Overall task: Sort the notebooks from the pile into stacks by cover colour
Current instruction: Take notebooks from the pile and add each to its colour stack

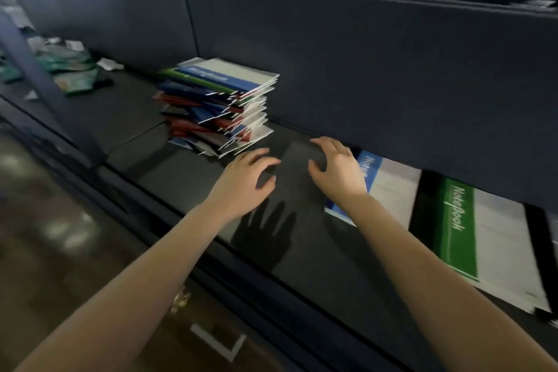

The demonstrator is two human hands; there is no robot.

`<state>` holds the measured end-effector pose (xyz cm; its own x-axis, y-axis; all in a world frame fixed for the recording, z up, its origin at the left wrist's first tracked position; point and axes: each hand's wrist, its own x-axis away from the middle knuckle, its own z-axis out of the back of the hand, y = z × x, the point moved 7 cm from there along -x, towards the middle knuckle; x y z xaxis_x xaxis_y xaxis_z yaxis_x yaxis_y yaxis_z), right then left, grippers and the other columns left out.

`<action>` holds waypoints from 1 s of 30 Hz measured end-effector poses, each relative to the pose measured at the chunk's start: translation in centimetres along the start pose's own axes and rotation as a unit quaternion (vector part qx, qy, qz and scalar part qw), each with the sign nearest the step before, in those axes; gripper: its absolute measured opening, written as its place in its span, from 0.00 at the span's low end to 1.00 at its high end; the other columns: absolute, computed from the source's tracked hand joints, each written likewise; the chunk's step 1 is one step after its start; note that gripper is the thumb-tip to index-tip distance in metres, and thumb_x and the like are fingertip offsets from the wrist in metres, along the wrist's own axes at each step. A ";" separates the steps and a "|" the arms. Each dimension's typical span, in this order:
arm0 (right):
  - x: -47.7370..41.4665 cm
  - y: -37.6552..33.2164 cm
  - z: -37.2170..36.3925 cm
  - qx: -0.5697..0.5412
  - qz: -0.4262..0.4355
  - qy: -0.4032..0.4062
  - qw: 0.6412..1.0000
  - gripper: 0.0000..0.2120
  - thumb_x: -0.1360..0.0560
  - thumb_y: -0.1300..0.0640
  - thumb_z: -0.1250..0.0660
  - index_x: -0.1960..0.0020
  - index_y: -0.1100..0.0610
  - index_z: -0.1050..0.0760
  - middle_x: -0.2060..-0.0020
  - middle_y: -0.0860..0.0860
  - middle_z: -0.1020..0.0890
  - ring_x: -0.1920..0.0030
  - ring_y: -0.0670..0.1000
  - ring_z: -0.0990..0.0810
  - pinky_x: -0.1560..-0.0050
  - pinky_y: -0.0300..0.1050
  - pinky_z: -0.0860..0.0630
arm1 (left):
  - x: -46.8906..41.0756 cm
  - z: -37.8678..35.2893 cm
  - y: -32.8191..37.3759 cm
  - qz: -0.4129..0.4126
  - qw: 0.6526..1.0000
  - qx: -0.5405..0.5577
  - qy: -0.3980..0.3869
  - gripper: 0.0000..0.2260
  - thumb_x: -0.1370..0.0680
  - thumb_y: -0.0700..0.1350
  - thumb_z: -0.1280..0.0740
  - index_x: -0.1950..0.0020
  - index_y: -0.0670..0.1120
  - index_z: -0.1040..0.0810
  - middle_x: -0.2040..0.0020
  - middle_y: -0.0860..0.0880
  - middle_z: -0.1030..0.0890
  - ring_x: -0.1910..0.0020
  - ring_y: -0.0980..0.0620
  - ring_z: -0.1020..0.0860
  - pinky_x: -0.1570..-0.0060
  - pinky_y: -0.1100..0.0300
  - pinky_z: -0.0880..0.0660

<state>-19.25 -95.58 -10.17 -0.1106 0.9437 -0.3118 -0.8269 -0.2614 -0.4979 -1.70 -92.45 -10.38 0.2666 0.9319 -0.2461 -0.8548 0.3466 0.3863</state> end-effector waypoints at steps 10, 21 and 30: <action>-6.8 -9.9 -4.9 -0.033 0.062 0.010 0.997 0.23 0.22 0.53 0.37 0.29 0.52 0.34 0.31 0.51 0.29 0.33 0.54 0.31 0.36 0.52 0.28 | 2.0 4.9 -11.3 0.091 0.994 0.055 0.035 0.18 0.20 0.47 0.37 0.30 0.52 0.30 0.27 0.52 0.34 0.28 0.51 0.37 0.29 0.54 0.39; -13.9 -14.2 -6.1 0.001 0.069 0.079 0.994 0.24 0.22 0.47 0.37 0.29 0.56 0.33 0.32 0.54 0.30 0.30 0.54 0.35 0.32 0.54 0.36 | -1.2 9.0 -16.7 0.058 0.986 0.127 0.088 0.17 0.21 0.45 0.37 0.32 0.52 0.29 0.31 0.54 0.30 0.31 0.54 0.33 0.31 0.53 0.35; -16.8 -13.9 -7.1 0.086 0.060 0.023 0.994 0.20 0.20 0.44 0.42 0.36 0.55 0.26 0.42 0.52 0.20 0.45 0.55 0.23 0.51 0.46 0.28 | -4.7 9.6 -18.8 0.026 0.980 0.173 0.098 0.17 0.21 0.42 0.37 0.32 0.51 0.28 0.34 0.58 0.31 0.31 0.55 0.33 0.31 0.55 0.35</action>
<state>-2.03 -109.24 -3.77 -0.1925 0.8966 -0.3987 -0.8915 -0.3296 -0.3109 17.35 -102.31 -7.98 0.1063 0.9223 -0.3716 -0.6538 0.3464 0.6727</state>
